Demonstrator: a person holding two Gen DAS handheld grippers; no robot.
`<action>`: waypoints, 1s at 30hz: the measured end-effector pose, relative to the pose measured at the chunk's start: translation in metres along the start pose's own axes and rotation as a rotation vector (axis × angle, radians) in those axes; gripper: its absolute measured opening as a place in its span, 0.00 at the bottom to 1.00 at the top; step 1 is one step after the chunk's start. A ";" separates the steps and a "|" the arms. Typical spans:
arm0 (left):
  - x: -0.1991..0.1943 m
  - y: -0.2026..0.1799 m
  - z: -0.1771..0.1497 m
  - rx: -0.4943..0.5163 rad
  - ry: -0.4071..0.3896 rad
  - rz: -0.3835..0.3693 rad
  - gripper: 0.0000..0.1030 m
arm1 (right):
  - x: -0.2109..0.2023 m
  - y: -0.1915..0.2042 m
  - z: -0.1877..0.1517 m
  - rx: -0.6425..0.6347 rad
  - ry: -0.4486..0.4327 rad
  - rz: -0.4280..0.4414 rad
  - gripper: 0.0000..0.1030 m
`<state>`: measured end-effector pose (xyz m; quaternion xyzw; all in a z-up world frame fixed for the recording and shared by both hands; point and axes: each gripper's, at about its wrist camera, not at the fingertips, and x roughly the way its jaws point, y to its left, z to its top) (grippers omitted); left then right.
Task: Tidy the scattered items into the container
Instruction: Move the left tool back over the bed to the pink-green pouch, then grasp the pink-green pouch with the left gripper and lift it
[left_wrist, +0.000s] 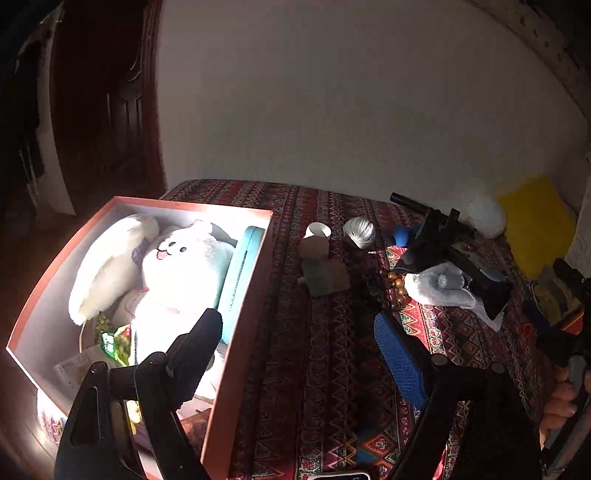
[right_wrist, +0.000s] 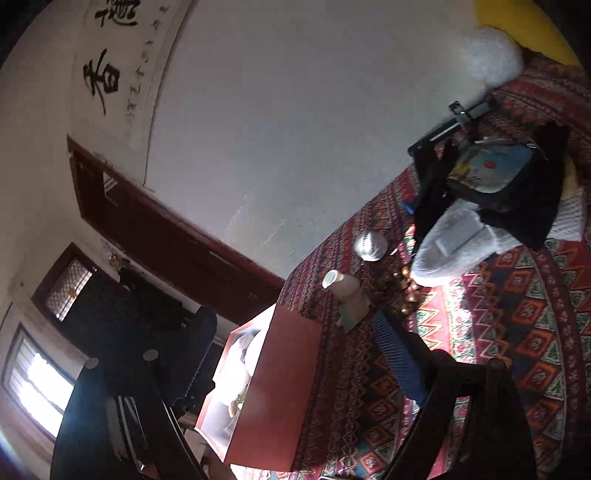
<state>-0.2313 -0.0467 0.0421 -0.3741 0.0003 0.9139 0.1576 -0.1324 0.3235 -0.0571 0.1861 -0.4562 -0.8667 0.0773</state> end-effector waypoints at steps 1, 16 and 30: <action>0.011 -0.015 -0.001 0.012 0.020 -0.015 0.82 | -0.003 -0.019 0.008 0.044 -0.019 -0.026 0.85; 0.258 -0.050 0.065 -0.054 0.329 0.219 0.82 | 0.017 -0.071 0.044 0.112 0.021 0.060 0.85; 0.286 -0.051 0.047 -0.067 0.422 0.149 0.70 | 0.046 -0.070 0.030 0.088 0.114 0.037 0.85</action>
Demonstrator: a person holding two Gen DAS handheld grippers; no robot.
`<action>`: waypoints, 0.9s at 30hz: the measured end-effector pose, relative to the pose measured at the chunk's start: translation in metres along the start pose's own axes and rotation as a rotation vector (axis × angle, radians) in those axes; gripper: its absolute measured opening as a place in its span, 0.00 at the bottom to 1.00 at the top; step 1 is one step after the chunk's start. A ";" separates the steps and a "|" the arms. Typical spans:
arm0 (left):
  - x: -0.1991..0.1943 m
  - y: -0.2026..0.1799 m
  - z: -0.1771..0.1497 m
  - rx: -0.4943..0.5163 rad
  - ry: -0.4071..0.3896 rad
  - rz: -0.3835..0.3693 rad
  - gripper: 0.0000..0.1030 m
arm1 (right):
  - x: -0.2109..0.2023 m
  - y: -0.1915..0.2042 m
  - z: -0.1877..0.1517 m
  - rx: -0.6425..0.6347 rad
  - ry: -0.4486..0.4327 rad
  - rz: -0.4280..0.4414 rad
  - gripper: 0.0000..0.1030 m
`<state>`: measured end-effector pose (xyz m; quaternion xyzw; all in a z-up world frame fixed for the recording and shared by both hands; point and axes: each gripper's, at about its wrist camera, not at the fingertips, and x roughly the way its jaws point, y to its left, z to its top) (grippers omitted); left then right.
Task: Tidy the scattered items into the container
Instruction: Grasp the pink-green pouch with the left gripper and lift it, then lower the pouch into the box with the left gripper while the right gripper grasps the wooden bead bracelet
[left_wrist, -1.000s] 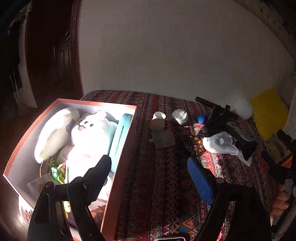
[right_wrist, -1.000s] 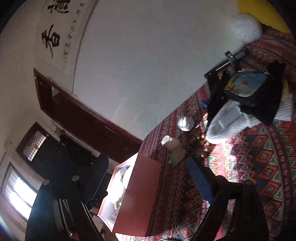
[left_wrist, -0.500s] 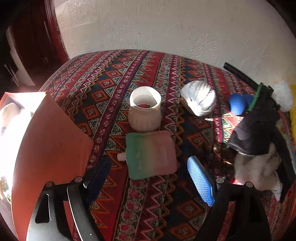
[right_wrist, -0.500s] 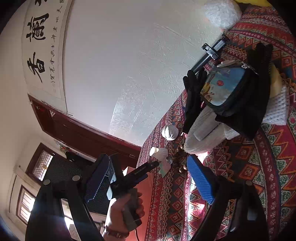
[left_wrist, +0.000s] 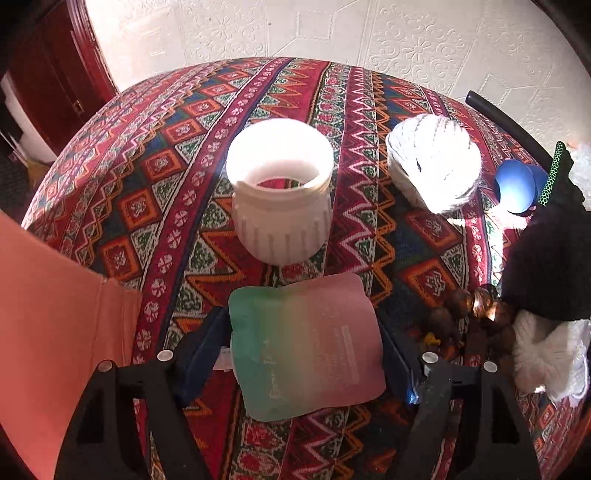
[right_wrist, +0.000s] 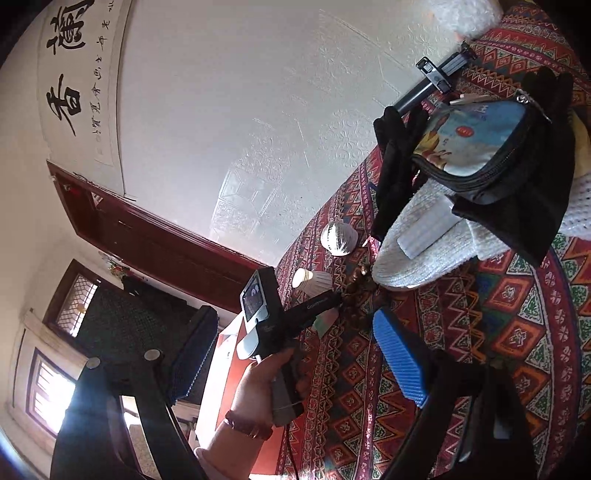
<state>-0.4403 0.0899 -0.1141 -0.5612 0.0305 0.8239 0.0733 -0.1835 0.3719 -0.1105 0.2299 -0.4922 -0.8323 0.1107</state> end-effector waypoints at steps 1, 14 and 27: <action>-0.006 0.003 -0.005 -0.010 0.006 -0.012 0.70 | 0.000 0.000 0.000 0.001 0.001 -0.003 0.85; -0.231 0.126 -0.111 -0.195 -0.296 -0.437 0.70 | 0.021 0.004 -0.015 -0.001 0.076 0.002 0.81; -0.233 0.265 -0.131 -0.469 -0.395 -0.433 0.70 | 0.163 0.063 -0.040 -0.577 0.347 -0.374 0.57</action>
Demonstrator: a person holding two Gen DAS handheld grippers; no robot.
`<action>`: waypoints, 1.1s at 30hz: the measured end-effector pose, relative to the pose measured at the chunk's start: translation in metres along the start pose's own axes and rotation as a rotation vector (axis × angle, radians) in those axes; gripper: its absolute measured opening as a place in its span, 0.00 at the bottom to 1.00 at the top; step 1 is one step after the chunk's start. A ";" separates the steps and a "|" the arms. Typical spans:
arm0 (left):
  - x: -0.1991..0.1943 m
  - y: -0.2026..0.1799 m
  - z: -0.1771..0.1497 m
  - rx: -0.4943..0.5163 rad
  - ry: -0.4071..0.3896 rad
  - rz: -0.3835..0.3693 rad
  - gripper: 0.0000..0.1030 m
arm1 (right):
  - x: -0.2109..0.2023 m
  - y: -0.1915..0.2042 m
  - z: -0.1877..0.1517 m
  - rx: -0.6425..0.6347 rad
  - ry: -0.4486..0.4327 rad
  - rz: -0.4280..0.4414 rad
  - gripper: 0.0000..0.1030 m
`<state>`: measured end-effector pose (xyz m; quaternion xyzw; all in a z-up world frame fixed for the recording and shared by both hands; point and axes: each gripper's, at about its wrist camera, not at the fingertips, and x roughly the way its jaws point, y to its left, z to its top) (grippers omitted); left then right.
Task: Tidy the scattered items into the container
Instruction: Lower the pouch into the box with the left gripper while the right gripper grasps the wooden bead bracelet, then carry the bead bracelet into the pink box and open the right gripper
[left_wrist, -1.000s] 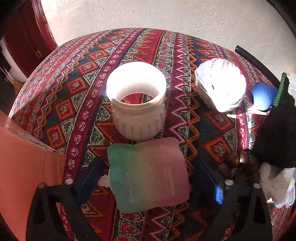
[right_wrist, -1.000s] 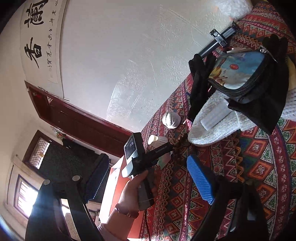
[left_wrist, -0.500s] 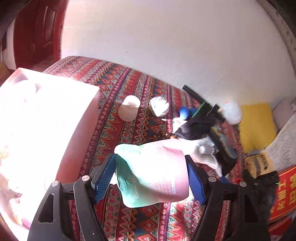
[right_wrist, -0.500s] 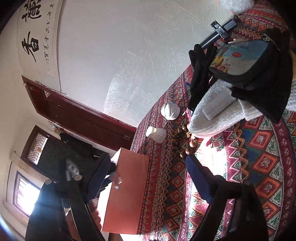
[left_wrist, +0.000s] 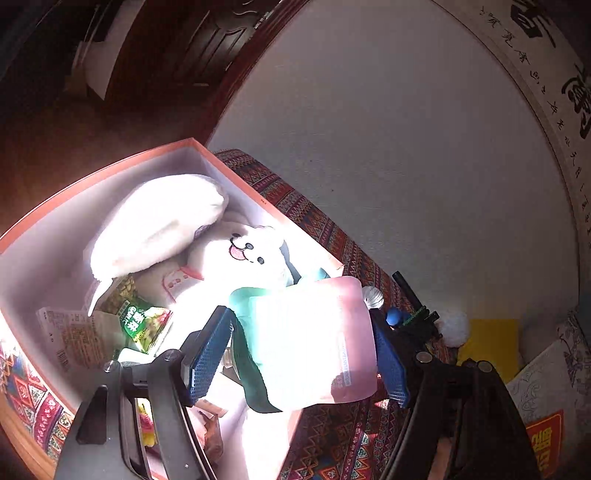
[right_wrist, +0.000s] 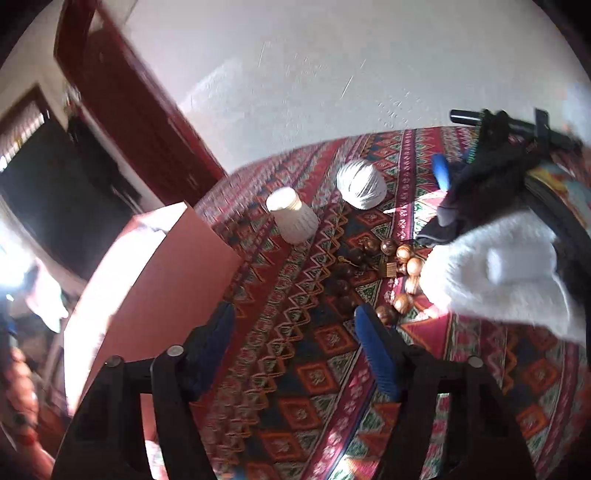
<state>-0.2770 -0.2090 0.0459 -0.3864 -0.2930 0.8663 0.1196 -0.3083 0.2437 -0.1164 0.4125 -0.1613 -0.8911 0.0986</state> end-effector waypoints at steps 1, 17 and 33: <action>0.000 0.006 0.002 -0.008 0.005 0.012 0.70 | 0.024 0.003 0.005 -0.028 0.066 -0.044 0.53; -0.039 0.062 0.020 -0.059 -0.030 0.054 0.70 | -0.029 0.004 0.008 0.104 0.003 0.149 0.17; -0.059 0.057 0.028 0.009 -0.135 0.112 0.73 | -0.126 0.271 0.030 -0.294 -0.149 0.426 0.17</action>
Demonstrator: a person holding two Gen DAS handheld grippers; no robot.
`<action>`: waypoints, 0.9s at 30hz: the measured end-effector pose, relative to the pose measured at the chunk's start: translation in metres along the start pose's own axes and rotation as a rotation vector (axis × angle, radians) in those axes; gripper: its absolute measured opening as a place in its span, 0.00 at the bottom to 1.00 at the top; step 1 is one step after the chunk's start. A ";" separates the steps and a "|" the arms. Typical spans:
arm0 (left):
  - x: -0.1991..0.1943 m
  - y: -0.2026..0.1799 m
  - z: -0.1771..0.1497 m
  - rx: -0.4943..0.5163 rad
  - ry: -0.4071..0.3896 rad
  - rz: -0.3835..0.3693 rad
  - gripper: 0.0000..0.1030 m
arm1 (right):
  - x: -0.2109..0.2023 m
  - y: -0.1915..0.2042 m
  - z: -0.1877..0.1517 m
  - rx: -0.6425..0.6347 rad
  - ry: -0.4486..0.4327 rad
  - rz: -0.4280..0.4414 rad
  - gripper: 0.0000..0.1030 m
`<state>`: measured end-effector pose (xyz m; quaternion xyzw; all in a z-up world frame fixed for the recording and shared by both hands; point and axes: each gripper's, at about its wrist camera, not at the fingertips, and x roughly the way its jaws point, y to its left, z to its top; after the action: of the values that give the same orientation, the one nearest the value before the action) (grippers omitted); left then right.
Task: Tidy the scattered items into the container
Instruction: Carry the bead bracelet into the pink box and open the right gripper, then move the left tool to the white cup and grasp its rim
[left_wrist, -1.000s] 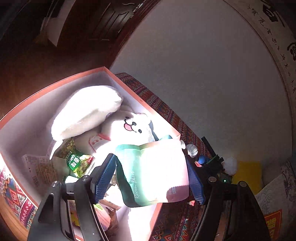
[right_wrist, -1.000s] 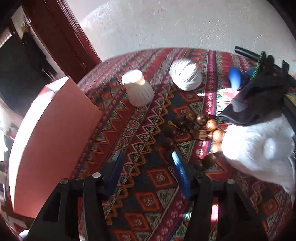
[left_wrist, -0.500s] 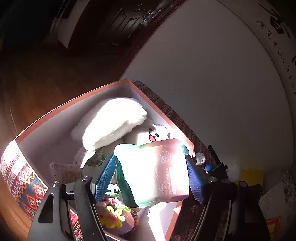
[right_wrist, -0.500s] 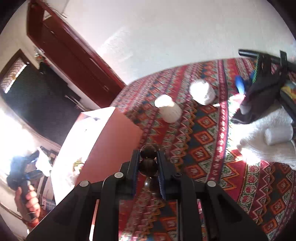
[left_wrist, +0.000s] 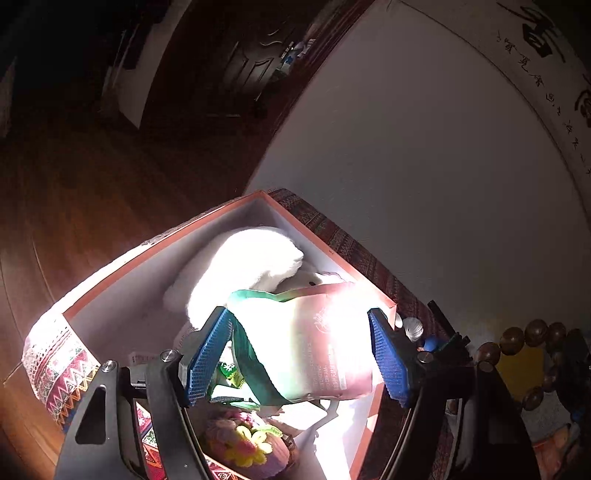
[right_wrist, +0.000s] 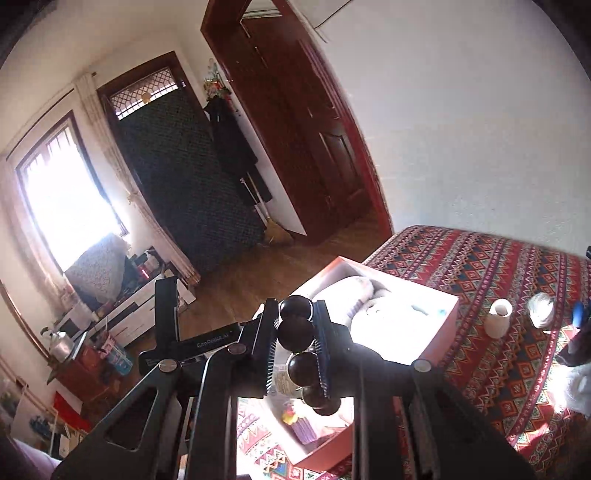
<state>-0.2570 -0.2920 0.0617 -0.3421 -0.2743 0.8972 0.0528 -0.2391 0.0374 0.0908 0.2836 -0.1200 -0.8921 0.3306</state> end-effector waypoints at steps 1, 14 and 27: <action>-0.003 0.000 0.002 -0.006 -0.014 -0.001 0.75 | 0.010 0.005 0.000 -0.009 0.024 0.006 0.18; -0.018 -0.006 0.008 0.005 -0.067 -0.028 0.91 | -0.013 0.012 -0.018 -0.043 -0.065 -0.090 0.71; 0.030 -0.185 -0.108 0.555 -0.009 -0.022 0.91 | -0.185 -0.191 -0.176 0.506 -0.430 -0.348 0.74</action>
<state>-0.2275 -0.0785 0.0756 -0.3077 -0.0220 0.9388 0.1529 -0.1208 0.2980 -0.0490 0.1788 -0.3535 -0.9162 0.0607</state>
